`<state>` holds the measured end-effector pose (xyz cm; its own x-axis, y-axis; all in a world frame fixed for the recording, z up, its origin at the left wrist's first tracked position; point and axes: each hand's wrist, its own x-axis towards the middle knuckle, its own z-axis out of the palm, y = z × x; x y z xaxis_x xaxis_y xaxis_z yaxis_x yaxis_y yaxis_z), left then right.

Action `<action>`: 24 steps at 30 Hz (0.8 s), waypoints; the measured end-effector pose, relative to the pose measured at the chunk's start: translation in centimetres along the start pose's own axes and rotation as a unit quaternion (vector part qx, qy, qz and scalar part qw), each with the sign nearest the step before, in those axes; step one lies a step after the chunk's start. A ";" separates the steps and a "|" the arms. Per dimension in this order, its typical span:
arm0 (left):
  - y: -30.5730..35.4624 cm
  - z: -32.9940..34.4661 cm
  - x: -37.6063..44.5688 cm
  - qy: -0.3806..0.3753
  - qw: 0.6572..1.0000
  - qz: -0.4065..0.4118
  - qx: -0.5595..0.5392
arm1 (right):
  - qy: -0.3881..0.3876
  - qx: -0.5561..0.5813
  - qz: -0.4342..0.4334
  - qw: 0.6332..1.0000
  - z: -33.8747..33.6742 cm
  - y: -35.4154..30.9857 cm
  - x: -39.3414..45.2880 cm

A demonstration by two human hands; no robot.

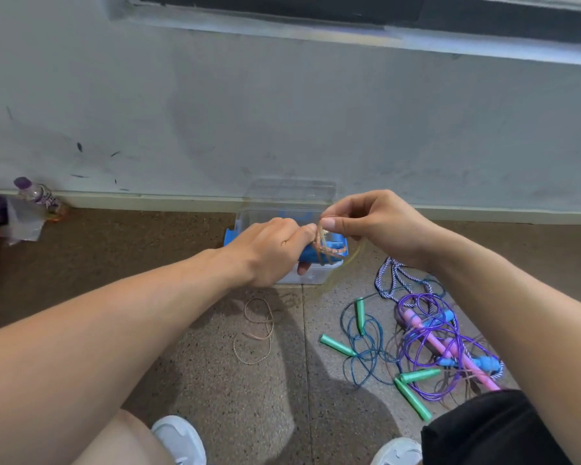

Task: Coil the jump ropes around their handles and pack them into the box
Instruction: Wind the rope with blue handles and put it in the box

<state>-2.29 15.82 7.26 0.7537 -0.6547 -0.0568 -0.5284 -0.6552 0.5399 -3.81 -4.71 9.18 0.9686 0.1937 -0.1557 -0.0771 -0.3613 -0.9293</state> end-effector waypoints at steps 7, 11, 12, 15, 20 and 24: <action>-0.8 -0.8 1.4 0.206 0.978 -0.011 0.019 | 0.018 0.185 0.070 0.980 3.0 1.3 1.1; -1.4 -0.1 1.9 0.256 0.961 -0.096 0.029 | 0.071 0.174 0.075 0.979 5.3 2.4 0.9; -1.6 0.0 2.0 0.262 0.957 -0.120 0.031 | 0.073 0.105 0.071 0.989 5.6 2.6 0.6; -2.3 0.1 2.1 0.268 0.948 -0.166 0.038 | 0.006 -0.183 0.044 0.982 7.2 3.1 -0.4; -2.8 0.3 1.8 0.198 0.961 -0.164 0.101 | -0.059 -0.407 -0.052 0.910 8.5 -0.4 -2.9; -2.2 0.1 1.6 0.158 0.977 -0.082 0.113 | 0.069 -0.450 -0.075 0.887 3.9 -3.0 -1.4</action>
<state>0.03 16.17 5.89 0.8999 -0.4075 0.1552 -0.4359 -0.8320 0.3432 -5.87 -0.38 10.87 0.9768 0.2091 0.0472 0.2139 -0.9354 -0.2817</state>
